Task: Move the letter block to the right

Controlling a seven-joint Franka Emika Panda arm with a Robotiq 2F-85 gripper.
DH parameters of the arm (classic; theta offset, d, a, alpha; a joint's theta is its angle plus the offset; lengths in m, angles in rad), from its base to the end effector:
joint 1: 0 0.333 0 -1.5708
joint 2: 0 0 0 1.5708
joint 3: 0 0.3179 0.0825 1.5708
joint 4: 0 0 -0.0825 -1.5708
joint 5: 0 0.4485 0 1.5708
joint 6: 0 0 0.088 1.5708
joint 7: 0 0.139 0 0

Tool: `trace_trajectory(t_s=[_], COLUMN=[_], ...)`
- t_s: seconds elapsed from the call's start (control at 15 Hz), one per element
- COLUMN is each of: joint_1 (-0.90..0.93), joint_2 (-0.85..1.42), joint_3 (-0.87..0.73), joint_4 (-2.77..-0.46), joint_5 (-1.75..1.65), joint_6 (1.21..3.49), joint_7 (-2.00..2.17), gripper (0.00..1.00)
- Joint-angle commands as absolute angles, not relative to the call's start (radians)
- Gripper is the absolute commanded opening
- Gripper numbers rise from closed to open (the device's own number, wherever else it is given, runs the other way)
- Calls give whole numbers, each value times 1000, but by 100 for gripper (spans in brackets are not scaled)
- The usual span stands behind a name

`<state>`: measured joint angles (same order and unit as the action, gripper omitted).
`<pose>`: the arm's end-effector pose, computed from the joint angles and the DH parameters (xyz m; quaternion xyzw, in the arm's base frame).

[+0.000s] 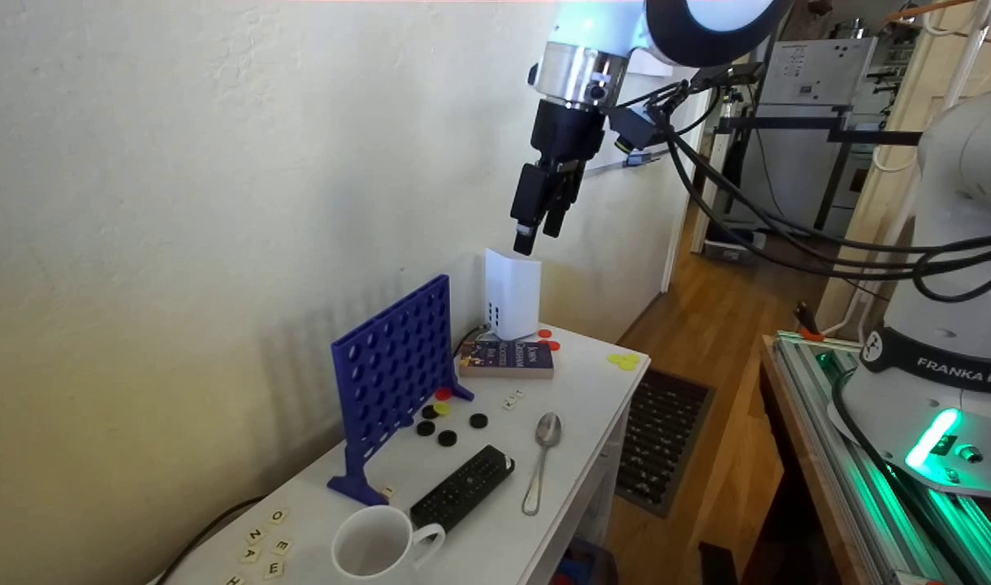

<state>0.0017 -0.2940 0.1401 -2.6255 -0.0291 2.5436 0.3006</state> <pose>0.4796 0.0638 0.2931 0.9917 -0.0686 0.1082 0.0063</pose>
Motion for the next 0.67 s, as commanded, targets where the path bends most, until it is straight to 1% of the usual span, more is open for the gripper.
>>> trace_trajectory(t_s=[0.0, 0.6], joint_1=[50, 171], joint_2=[-259, -66], joint_3=[170, 224], joint_4=[-2559, -2291], joint_5=[-34, -57], joint_6=[2504, 2403], joint_7=[280, 100], gripper=[100, 100])
